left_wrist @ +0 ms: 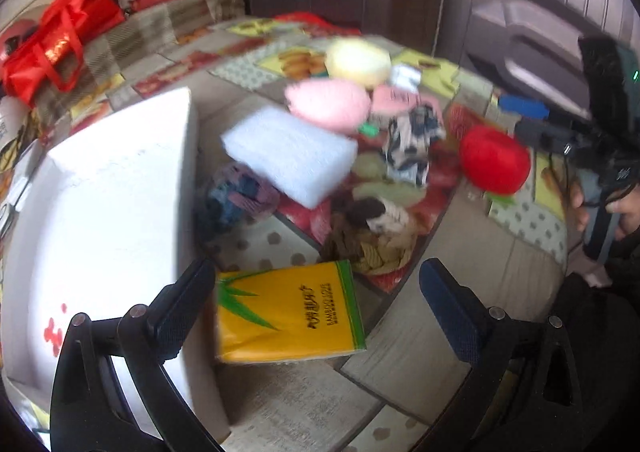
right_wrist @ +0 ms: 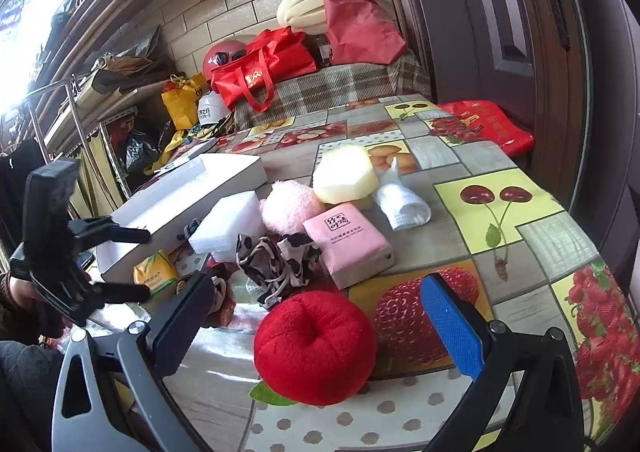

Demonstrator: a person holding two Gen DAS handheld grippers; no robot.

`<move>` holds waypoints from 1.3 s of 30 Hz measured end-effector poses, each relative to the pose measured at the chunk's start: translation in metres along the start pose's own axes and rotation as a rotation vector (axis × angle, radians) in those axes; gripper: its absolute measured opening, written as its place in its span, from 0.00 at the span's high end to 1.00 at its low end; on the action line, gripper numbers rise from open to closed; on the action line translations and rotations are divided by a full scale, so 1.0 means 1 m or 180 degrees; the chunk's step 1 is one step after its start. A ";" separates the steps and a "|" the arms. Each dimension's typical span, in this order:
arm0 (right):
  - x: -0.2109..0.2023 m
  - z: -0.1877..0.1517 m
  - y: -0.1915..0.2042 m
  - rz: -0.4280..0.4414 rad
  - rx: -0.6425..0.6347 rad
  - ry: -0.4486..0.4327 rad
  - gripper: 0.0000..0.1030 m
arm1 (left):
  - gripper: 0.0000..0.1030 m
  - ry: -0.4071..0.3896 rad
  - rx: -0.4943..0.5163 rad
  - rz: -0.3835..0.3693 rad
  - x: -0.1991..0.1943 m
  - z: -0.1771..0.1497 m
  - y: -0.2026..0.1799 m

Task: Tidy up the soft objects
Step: 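Move the left tool toward the yellow tissue pack while the right tool approaches the red plush apple, then grasp the yellow tissue pack with the left tool while the right tool grasps the red apple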

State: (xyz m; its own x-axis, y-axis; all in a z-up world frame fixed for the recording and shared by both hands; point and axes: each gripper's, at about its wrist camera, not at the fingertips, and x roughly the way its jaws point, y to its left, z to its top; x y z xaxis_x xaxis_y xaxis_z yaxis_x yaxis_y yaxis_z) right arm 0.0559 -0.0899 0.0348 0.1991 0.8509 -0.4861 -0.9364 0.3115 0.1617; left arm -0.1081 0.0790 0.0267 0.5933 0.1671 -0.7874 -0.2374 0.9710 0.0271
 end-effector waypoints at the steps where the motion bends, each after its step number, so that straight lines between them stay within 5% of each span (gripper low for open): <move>1: 0.000 0.000 0.001 0.0000 -0.0008 0.0006 0.00 | 0.01 0.0066 0.0055 0.0019 0.008 -0.002 -0.007; 3: -0.001 0.000 0.000 0.0000 0.0001 0.0012 0.00 | 0.01 0.0066 0.0164 0.0137 0.013 -0.006 -0.018; 8: 0.000 0.000 -0.002 0.0011 0.0029 0.0007 0.00 | 0.01 -0.0022 0.0347 -0.0255 -0.001 -0.014 -0.048; 13: -0.002 -0.001 0.001 0.0052 -0.0058 -0.0013 0.00 | 0.01 -0.0277 0.0088 0.0004 -0.033 -0.019 -0.029; 25: 0.036 -0.009 0.023 -0.0326 -0.0581 0.0636 0.00 | 0.02 0.0147 0.0105 -0.0005 0.004 -0.026 -0.034; 28: 0.042 -0.010 0.023 -0.0206 -0.0607 0.0752 0.25 | 0.28 0.0121 0.0053 -0.0076 0.002 -0.026 -0.030; 29: 0.046 -0.011 0.021 -0.0166 -0.0590 0.0842 0.38 | 0.28 0.0112 0.0032 -0.0102 0.003 -0.026 -0.028; 30: 0.049 -0.013 0.018 -0.0129 -0.0556 0.0910 0.38 | 0.28 0.0096 0.0021 -0.0122 0.002 -0.026 -0.028; 35: 0.030 -0.012 0.013 -0.0083 -0.0422 0.0686 0.42 | 0.29 -0.0215 -0.0016 -0.0076 -0.017 -0.026 -0.026; 39: -0.004 0.009 0.011 0.0000 -0.0212 0.0023 0.42 | 0.29 -0.0918 -0.0364 0.0180 -0.054 -0.031 -0.003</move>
State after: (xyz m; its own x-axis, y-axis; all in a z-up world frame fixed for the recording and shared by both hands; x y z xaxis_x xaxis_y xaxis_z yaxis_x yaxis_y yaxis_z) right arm 0.0479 -0.0859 0.0460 0.1973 0.8478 -0.4923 -0.9536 0.2824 0.1042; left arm -0.1632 0.0619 0.0502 0.7665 0.2778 -0.5791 -0.3515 0.9360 -0.0163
